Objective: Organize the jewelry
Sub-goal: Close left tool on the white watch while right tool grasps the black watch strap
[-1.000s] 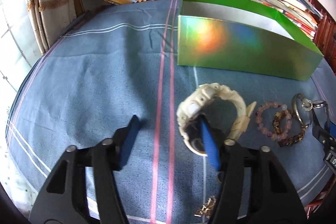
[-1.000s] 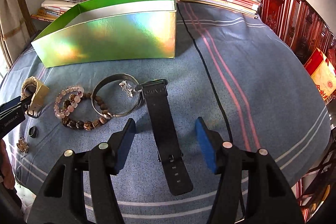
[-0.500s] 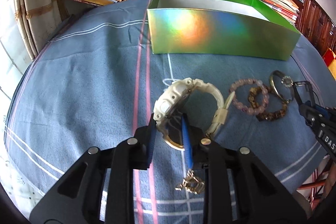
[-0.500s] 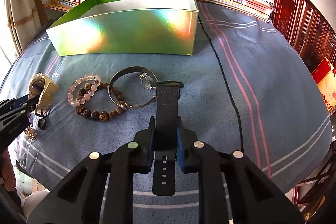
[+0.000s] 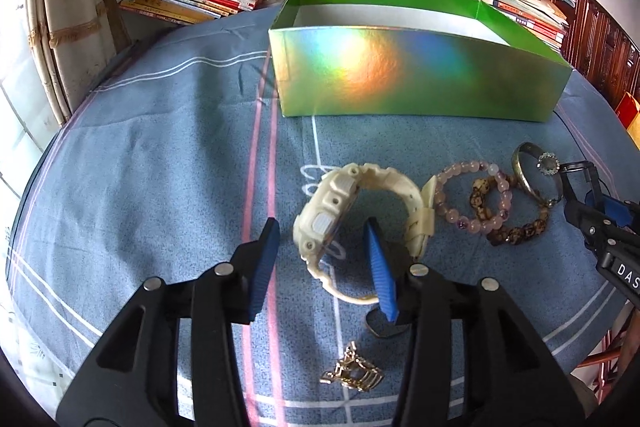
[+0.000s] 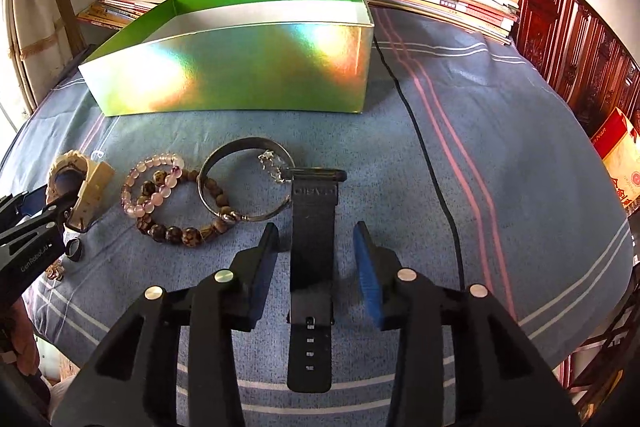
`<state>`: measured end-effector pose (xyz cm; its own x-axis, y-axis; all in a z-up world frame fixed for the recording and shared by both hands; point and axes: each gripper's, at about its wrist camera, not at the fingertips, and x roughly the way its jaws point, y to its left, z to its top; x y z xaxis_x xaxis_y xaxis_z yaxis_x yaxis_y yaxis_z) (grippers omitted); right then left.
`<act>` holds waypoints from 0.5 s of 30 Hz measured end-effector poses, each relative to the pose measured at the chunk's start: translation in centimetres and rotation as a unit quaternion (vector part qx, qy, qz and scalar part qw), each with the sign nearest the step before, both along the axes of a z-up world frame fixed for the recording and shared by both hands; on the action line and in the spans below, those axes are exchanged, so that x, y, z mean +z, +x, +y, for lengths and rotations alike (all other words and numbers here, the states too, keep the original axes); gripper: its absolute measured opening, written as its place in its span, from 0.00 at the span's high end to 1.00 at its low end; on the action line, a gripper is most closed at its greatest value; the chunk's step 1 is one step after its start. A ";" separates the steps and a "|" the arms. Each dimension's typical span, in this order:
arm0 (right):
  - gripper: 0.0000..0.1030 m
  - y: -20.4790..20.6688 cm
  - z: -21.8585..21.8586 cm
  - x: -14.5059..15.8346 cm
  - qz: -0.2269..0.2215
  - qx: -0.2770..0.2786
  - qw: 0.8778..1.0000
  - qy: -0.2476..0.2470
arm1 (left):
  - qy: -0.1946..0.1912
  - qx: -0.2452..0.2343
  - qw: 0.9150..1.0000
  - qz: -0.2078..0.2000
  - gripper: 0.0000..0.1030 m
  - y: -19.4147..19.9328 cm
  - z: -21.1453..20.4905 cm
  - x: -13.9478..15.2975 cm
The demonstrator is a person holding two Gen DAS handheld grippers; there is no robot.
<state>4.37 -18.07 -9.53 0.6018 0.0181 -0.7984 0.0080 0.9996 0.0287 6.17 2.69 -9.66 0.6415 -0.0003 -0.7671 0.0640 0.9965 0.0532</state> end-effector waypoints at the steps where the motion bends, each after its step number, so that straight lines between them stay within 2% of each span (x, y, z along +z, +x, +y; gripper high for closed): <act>1: 0.62 0.1 0.1 0.0 0.000 -0.001 1.000 -0.001 | 0.000 -0.002 1.000 -0.001 0.57 0.0 0.0 0.0; 6: 0.62 0.0 0.2 0.0 0.001 -0.003 1.000 -0.001 | -0.002 -0.004 1.000 0.003 0.57 0.0 0.2 0.0; 15: 0.60 0.1 0.3 0.0 0.000 -0.002 1.000 0.001 | -0.001 0.007 1.000 0.005 0.48 0.2 0.4 0.0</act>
